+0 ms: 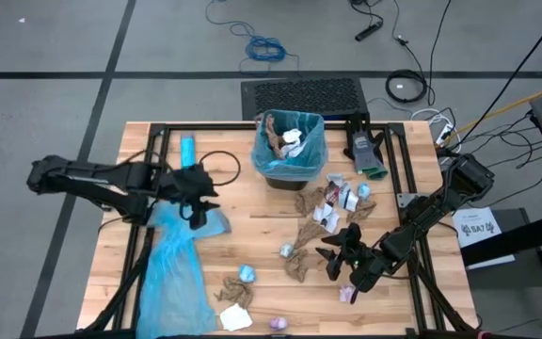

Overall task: Place trash/remove bag and relplace
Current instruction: Put the blue plastic into the trash bin

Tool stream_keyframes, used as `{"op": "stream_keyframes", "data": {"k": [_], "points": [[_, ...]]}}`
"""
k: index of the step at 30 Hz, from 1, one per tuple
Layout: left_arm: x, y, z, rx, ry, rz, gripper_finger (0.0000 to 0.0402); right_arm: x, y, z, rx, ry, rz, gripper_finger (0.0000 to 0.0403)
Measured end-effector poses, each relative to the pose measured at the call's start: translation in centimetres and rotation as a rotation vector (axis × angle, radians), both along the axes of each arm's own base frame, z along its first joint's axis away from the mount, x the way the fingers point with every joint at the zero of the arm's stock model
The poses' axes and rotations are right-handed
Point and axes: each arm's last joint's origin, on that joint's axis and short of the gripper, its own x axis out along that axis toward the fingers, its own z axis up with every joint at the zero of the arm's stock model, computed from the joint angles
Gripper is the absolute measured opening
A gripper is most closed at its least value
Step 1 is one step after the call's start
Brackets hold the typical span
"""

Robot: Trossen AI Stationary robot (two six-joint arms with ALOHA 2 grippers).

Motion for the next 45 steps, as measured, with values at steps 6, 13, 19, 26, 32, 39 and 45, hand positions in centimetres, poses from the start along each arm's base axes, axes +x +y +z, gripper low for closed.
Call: {"op": "stream_keyframes", "data": {"k": [6,13,19,26,32,39,45], "points": [[-1.1,-0.3,-5.2,-0.046,-0.085,0.037,0.0157,2.4,-0.9,1.2,-0.031,-0.018,0.099,0.0164],[-1.2,-0.3,-9.2,-0.043,-0.241,0.033,0.0157,6.5,-3.3,4.6,-0.022,0.095,0.239,0.0164],[-1.6,-0.3,-10.5,-0.018,-0.227,0.014,0.0157,8.2,-4.5,7.1,-0.002,0.249,0.320,0.0164],[-1.5,-0.3,-10.4,-0.002,-0.241,-0.002,0.0157,12.1,-4.4,8.3,-0.045,0.442,0.451,0.0164],[-1.3,-0.3,-10.2,-0.009,-0.272,0.001,0.0157,15.3,-3.3,7.3,-0.097,0.637,0.594,0.0164],[-0.8,-0.4,-9.3,-0.027,-0.374,-0.008,0.0157,17.2,-3.9,4.8,-0.049,0.705,0.645,0.0164],[-0.6,-0.5,-8.6,-0.041,-0.449,-0.020,0.0157,18.0,-4.8,2.7,-0.016,0.761,0.635,0.0164]]}}
